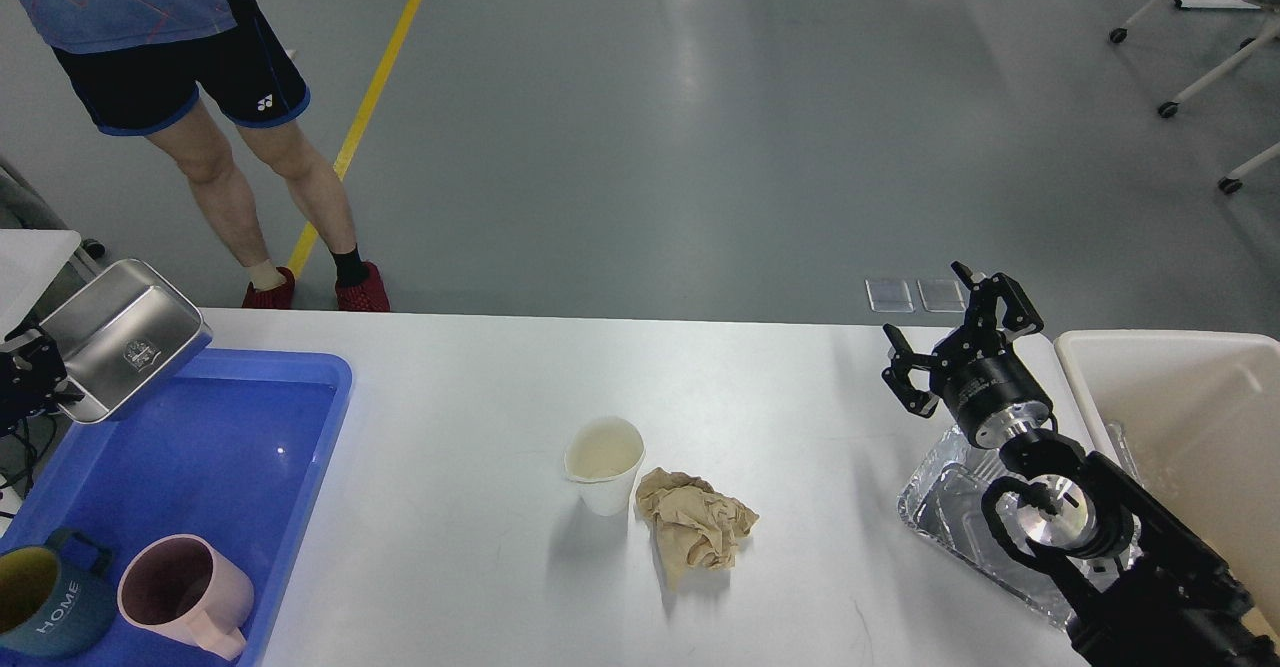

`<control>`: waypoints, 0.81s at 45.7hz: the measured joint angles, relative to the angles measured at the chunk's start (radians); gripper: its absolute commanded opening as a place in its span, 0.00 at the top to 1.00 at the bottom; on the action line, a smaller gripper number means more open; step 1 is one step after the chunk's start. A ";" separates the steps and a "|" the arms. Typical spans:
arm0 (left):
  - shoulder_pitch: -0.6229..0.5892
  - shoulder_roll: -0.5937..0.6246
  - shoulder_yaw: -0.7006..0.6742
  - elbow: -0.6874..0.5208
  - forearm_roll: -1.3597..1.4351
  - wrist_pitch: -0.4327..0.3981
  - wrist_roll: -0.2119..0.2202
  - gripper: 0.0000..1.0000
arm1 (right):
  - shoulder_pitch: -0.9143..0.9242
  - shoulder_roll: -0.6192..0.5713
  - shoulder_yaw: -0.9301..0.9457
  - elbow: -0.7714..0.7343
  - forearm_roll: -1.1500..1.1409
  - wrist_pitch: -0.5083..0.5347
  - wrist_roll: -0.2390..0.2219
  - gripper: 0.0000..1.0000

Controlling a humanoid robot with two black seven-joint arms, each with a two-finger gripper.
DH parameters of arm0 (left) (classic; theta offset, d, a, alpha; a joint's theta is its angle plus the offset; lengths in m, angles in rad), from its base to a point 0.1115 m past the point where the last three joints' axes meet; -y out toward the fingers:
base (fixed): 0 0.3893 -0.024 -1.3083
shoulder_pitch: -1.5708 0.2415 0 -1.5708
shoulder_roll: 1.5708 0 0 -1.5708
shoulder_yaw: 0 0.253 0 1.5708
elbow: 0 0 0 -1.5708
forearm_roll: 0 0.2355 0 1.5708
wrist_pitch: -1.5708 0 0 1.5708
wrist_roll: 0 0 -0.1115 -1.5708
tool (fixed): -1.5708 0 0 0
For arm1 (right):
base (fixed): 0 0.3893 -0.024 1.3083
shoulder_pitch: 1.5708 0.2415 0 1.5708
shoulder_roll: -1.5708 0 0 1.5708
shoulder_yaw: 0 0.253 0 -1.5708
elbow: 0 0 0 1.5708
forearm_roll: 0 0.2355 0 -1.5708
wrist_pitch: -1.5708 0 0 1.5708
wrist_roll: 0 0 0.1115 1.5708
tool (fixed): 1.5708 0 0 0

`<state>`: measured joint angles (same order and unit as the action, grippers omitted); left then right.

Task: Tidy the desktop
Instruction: 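Lift the metal box and place it into the blue tray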

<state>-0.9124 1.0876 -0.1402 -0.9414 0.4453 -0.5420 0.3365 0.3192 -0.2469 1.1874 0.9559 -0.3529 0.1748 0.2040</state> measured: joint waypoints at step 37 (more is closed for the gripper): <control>0.161 -0.334 -0.024 0.277 -0.002 0.135 -0.002 0.87 | 0.000 -0.003 0.001 -0.003 0.000 0.000 0.000 0.00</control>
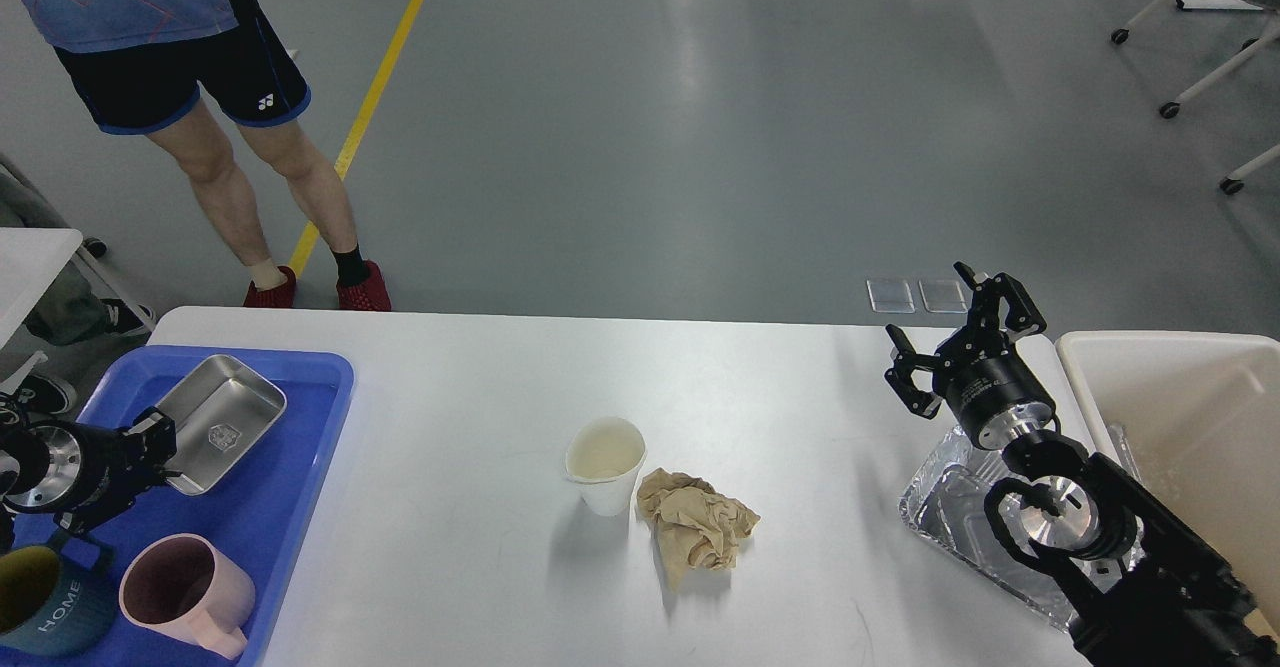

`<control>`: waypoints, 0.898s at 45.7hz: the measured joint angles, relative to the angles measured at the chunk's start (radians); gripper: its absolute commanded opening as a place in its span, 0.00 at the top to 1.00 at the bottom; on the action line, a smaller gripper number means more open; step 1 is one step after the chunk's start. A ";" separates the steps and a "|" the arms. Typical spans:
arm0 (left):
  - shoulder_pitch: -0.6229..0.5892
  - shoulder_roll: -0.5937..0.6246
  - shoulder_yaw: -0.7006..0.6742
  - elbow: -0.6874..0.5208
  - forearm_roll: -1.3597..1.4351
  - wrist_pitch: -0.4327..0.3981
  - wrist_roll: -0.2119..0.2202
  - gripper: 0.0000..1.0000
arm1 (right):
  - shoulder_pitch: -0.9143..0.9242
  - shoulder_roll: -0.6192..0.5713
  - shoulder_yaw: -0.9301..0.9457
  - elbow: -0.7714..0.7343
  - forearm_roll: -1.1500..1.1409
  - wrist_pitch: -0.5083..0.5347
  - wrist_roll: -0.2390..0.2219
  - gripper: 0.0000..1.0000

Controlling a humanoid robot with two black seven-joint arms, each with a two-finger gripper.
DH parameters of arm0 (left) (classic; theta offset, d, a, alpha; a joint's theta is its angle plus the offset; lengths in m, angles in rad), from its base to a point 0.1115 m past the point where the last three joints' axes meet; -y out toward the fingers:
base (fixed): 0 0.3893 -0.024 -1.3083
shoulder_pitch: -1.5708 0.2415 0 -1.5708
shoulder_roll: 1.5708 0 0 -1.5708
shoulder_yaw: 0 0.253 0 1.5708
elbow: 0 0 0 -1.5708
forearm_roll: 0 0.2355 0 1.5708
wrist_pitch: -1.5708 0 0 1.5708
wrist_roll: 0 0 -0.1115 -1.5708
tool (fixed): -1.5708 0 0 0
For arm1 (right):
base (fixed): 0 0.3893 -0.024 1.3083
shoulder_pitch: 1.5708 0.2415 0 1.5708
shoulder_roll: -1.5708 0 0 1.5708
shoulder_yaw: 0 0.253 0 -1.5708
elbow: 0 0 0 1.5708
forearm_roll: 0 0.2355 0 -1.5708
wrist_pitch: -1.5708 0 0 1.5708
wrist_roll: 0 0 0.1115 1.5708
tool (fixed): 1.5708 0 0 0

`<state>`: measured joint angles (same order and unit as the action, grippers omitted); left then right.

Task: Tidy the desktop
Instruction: 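Lift the metal box and place it into the blue tray, then raise the left gripper away from the tray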

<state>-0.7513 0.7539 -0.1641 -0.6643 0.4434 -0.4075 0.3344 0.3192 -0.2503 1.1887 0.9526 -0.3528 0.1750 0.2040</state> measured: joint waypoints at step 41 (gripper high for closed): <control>-0.120 0.032 -0.183 -0.058 0.001 0.003 0.002 0.08 | 0.009 0.003 -0.003 0.003 0.000 -0.004 0.000 0.00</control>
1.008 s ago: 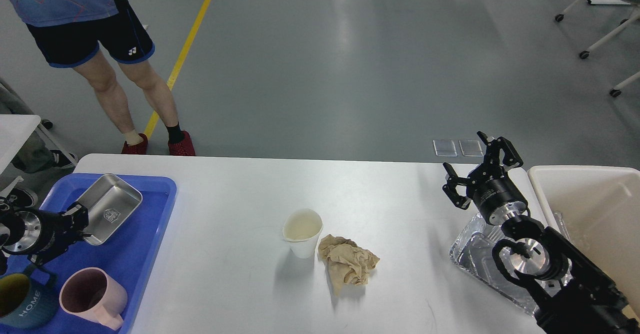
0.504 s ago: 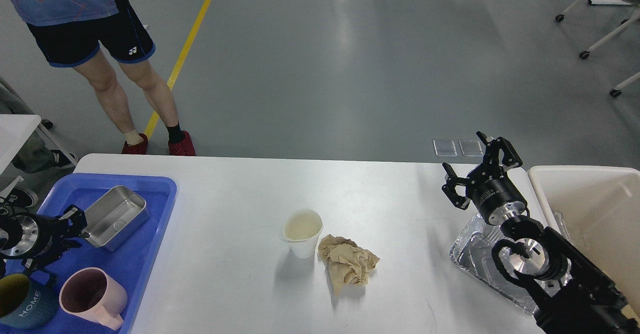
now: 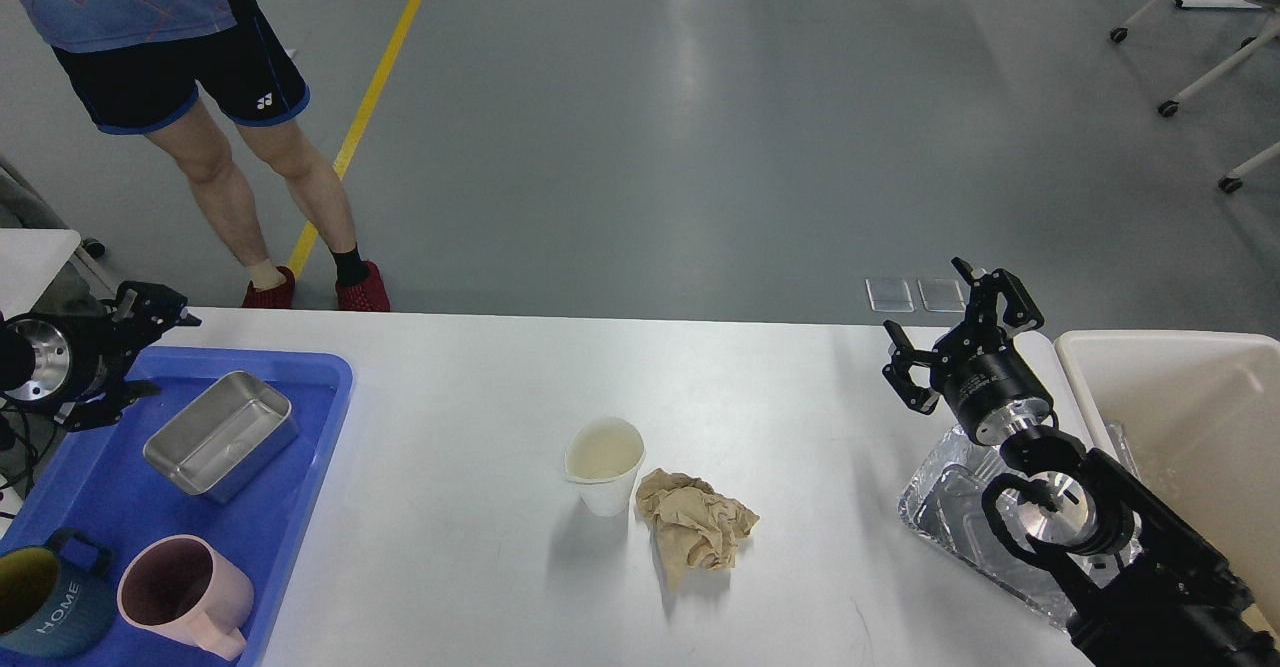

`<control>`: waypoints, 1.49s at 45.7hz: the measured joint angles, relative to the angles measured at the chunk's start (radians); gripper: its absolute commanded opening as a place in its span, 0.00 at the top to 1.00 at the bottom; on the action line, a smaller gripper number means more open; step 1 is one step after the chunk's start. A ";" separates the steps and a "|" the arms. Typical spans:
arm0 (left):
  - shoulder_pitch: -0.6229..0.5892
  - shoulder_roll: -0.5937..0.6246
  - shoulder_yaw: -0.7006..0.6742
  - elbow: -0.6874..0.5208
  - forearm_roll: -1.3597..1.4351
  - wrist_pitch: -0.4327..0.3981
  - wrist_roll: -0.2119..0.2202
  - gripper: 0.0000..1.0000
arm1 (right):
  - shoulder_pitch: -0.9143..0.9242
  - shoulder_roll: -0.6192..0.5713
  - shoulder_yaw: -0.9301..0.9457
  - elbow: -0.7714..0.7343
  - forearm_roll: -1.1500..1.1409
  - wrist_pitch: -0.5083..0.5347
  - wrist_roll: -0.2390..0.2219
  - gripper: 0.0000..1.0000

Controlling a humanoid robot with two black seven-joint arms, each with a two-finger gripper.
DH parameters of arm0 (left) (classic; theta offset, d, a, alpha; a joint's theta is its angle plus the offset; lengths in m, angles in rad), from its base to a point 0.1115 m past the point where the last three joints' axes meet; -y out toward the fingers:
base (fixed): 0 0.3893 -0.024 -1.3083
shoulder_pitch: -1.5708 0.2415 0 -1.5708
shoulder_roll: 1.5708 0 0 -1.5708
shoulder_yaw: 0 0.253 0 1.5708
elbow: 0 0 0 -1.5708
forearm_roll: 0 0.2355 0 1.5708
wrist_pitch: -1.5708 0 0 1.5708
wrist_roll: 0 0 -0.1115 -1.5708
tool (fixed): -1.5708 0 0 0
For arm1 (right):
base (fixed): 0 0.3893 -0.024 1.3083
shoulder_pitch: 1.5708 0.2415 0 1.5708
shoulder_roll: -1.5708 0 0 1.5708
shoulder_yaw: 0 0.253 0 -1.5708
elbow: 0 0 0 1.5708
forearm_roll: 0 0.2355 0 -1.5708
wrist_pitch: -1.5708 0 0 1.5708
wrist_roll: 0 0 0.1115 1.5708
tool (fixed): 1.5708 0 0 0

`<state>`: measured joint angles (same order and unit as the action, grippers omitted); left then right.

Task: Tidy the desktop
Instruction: 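Raise the left gripper away from the tray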

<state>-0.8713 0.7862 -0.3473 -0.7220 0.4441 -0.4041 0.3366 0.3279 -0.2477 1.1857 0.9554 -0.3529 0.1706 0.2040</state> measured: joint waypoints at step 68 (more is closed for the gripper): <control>0.054 0.577 -0.056 -0.866 0.001 -0.106 -0.288 0.06 | -0.009 0.001 0.000 0.002 0.000 0.000 0.000 0.00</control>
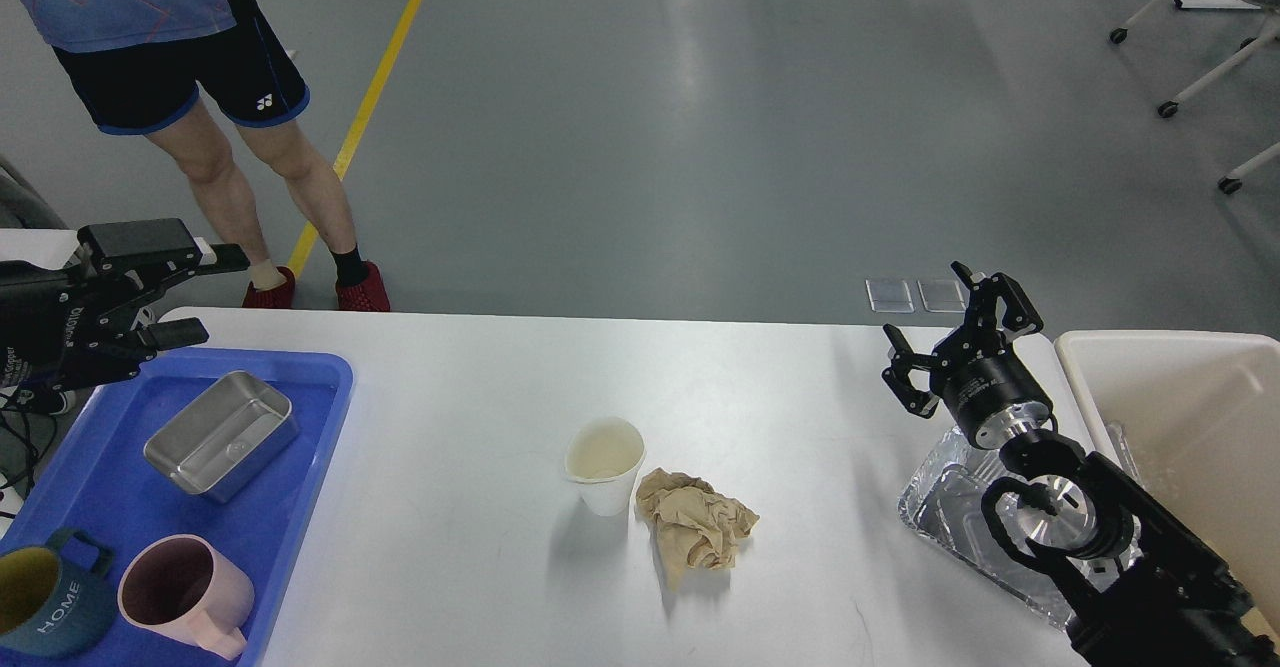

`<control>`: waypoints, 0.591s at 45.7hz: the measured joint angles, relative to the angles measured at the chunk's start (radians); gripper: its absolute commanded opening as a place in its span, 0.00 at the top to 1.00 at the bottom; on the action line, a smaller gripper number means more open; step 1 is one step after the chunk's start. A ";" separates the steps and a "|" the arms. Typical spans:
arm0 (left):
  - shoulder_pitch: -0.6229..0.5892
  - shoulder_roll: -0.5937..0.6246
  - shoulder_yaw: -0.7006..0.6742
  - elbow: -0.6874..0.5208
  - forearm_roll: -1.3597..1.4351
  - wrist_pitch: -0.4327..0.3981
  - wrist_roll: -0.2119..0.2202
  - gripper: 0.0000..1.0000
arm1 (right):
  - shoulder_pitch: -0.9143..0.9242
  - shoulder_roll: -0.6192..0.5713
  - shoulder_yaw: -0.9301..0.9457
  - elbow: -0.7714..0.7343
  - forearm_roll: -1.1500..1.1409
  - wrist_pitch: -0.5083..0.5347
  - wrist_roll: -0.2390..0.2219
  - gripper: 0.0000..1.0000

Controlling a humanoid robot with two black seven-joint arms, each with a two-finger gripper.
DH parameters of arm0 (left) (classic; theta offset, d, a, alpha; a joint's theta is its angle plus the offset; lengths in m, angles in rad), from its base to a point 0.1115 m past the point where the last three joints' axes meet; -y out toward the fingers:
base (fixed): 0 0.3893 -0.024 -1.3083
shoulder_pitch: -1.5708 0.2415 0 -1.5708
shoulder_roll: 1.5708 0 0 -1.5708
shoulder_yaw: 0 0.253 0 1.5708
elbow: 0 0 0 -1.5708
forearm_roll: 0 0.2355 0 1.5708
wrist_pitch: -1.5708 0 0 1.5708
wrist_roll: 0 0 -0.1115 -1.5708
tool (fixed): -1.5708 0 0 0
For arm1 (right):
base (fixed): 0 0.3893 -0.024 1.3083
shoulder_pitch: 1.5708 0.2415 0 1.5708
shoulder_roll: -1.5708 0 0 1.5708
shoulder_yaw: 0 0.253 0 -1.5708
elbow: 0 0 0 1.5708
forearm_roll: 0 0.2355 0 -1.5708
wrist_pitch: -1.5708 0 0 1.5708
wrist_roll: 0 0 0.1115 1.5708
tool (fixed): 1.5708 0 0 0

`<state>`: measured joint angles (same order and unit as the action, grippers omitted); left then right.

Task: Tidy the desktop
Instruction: 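Raise the left gripper away from the tray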

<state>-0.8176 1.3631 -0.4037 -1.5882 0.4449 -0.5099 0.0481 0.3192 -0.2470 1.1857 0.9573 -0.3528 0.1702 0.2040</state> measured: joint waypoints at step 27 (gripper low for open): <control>0.027 -0.348 -0.014 0.175 -0.107 0.348 0.002 0.06 | 0.001 0.000 0.000 0.000 0.000 0.000 0.000 0.00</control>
<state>-0.7909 1.0155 -0.4175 -1.4131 0.3384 -0.1617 0.0503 0.3201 -0.2470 1.1858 0.9571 -0.3529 0.1702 0.2040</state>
